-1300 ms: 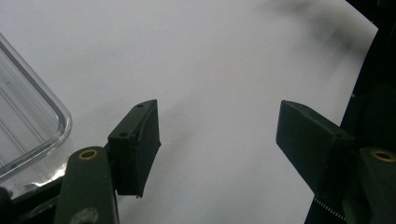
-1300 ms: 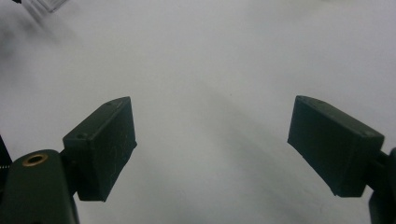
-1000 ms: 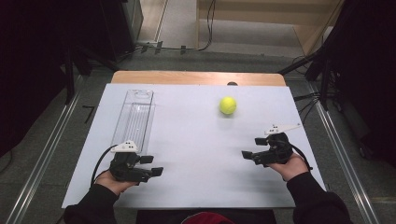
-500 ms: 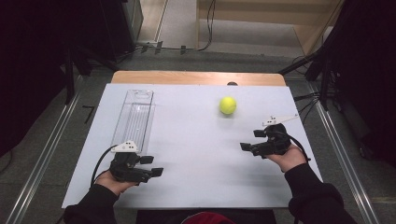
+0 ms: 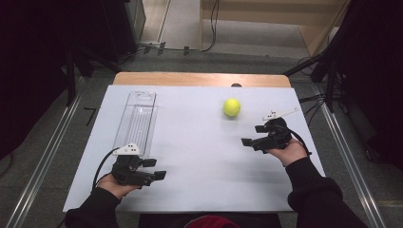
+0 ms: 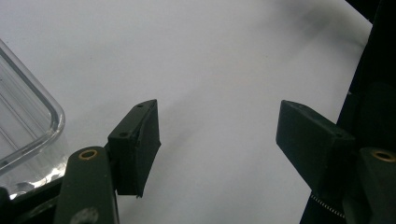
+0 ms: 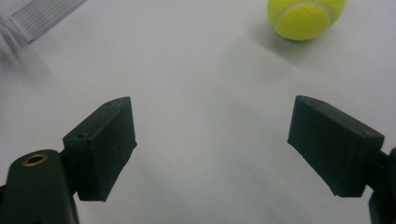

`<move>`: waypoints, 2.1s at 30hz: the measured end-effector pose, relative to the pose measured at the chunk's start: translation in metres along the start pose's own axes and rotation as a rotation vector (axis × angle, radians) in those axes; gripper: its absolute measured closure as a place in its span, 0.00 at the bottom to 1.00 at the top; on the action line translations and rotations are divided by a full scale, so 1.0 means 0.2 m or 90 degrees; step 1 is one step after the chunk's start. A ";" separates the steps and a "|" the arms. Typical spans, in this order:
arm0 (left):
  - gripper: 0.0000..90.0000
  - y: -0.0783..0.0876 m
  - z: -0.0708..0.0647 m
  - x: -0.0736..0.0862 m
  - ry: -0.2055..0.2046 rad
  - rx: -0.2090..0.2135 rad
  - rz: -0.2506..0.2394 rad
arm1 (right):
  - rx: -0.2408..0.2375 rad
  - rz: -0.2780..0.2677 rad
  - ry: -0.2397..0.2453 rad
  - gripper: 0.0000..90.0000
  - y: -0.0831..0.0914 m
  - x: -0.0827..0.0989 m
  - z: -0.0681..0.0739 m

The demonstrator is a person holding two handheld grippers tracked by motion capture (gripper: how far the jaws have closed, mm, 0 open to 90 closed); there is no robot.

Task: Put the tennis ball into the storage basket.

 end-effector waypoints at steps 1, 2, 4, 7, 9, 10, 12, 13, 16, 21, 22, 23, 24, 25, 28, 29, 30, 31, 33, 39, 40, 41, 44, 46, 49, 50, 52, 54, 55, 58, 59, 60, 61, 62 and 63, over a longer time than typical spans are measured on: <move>0.35 0.00 0.00 0.00 -0.001 0.001 0.001 | 0.001 0.001 0.000 0.14 0.00 -0.01 -0.01; 0.34 0.00 0.00 0.00 -0.001 0.001 0.000 | 0.001 -0.001 0.000 0.14 0.00 -0.02 -0.01; 0.34 0.00 0.00 0.00 -0.002 0.001 0.000 | 0.001 0.000 0.001 0.14 0.00 -0.03 -0.01; 0.34 0.00 0.00 0.00 0.000 0.002 -0.001 | 0.002 -0.002 0.002 0.14 -0.01 -0.05 -0.02; 0.35 0.00 0.00 0.00 0.001 0.002 -0.001 | 0.003 0.000 0.003 0.14 -0.01 -0.06 -0.02; 0.34 0.00 0.00 0.00 0.000 0.002 -0.001 | 0.003 0.001 0.003 0.14 -0.01 -0.07 -0.02; 0.35 0.00 0.00 0.00 -0.001 0.002 -0.002 | 0.004 0.001 0.005 0.14 -0.01 -0.08 -0.03; 0.35 0.00 0.00 0.00 -0.001 0.003 -0.001 | 0.004 0.000 0.004 0.14 -0.02 -0.09 -0.03; 0.34 0.00 0.00 0.00 -0.001 0.003 -0.001 | 0.005 -0.002 0.004 0.14 -0.02 -0.11 -0.04; 0.35 0.00 0.00 0.00 -0.001 0.004 -0.001 | 0.010 0.001 0.001 0.14 -0.03 -0.14 -0.06; 0.34 0.00 0.00 0.00 -0.001 0.004 -0.001 | 0.010 0.001 0.001 0.14 -0.03 -0.14 -0.06; 0.34 0.00 0.00 0.00 -0.001 0.004 -0.002 | 0.010 0.001 0.000 0.14 -0.03 -0.15 -0.06; 0.34 0.00 -0.01 0.00 -0.001 0.004 -0.002 | 0.012 0.002 -0.002 0.15 -0.03 -0.16 -0.07; 0.35 0.00 -0.01 0.00 -0.001 0.004 -0.002 | 0.012 -0.002 -0.004 0.14 -0.03 -0.17 -0.08; 0.35 0.00 -0.01 0.00 -0.001 0.005 -0.003 | 0.014 -0.001 -0.005 0.14 -0.04 -0.19 -0.09; 0.35 0.00 -0.01 0.00 -0.001 0.005 -0.003 | 0.014 -0.001 -0.005 0.14 -0.04 -0.19 -0.09; 0.35 0.00 -0.01 0.00 -0.001 0.005 -0.002 | 0.015 -0.001 -0.006 0.14 -0.04 -0.20 -0.10; 0.35 0.00 -0.01 0.00 -0.001 0.004 -0.002 | 0.015 -0.001 -0.006 0.14 -0.04 -0.20 -0.10; 0.34 0.00 -0.01 0.00 -0.002 0.003 -0.002 | 0.019 -0.001 -0.013 0.15 -0.04 -0.21 -0.11; 0.34 0.01 0.00 0.00 0.002 0.002 -0.001 | 0.026 -0.006 -0.018 0.15 -0.05 -0.24 -0.15; 0.34 0.01 0.00 0.00 0.000 0.001 0.000 | 0.026 -0.006 -0.018 0.15 -0.05 -0.24 -0.15; 0.34 0.01 0.00 0.00 0.000 0.001 0.001 | 0.027 -0.004 -0.020 0.15 -0.05 -0.25 -0.16; 0.34 0.01 0.00 0.01 0.001 0.001 -0.001 | 0.038 -0.005 -0.021 0.15 -0.06 -0.27 -0.19; 0.34 0.01 0.00 0.01 0.003 0.000 -0.002 | 0.040 -0.007 -0.025 0.15 -0.06 -0.27 -0.20; 0.34 0.01 0.00 0.01 0.007 -0.001 -0.004 | 0.044 -0.012 -0.026 0.15 -0.06 -0.29 -0.22; 0.34 0.01 0.00 0.01 0.006 -0.002 -0.004 | 0.047 -0.014 -0.026 0.15 -0.06 -0.30 -0.23; 0.34 0.01 0.01 0.02 0.005 -0.007 -0.003 | 0.051 -0.016 -0.031 0.15 -0.07 -0.31 -0.25; 0.34 0.01 0.01 0.02 0.005 -0.011 -0.005 | 0.050 -0.015 -0.034 0.15 -0.07 -0.32 -0.25; 0.34 0.01 0.01 0.02 0.005 -0.012 -0.005 | 0.054 -0.014 -0.034 0.15 -0.08 -0.32 -0.26; 0.34 0.02 0.01 0.02 0.008 -0.010 -0.010 | 0.059 -0.016 -0.034 0.15 -0.09 -0.35 -0.28; 0.34 0.02 0.01 0.02 0.008 -0.010 -0.011 | 0.060 -0.017 -0.034 0.15 -0.10 -0.36 -0.29; 0.34 0.02 0.01 0.02 0.008 -0.009 -0.009 | 0.060 -0.017 -0.034 0.15 -0.10 -0.36 -0.29; 0.34 0.02 0.01 0.02 0.008 -0.008 -0.007 | 0.059 -0.019 -0.034 0.15 -0.10 -0.37 -0.30; 0.34 0.02 0.01 0.02 0.008 -0.009 -0.006 | 0.059 -0.019 -0.033 0.15 -0.11 -0.38 -0.30; 0.34 0.02 0.00 0.03 0.009 -0.009 -0.005 | 0.059 -0.017 -0.035 0.15 -0.11 -0.38 -0.30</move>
Point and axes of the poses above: each handheld gripper's, and its own axes: y roughly backward along the jaws, x roughly out of its underside, z roughly to its left, the point moved 9 cm from there along -y, roughly forward along the jaws, and after that the axes turned 13 degrees about -x, right-handed, at the moved point
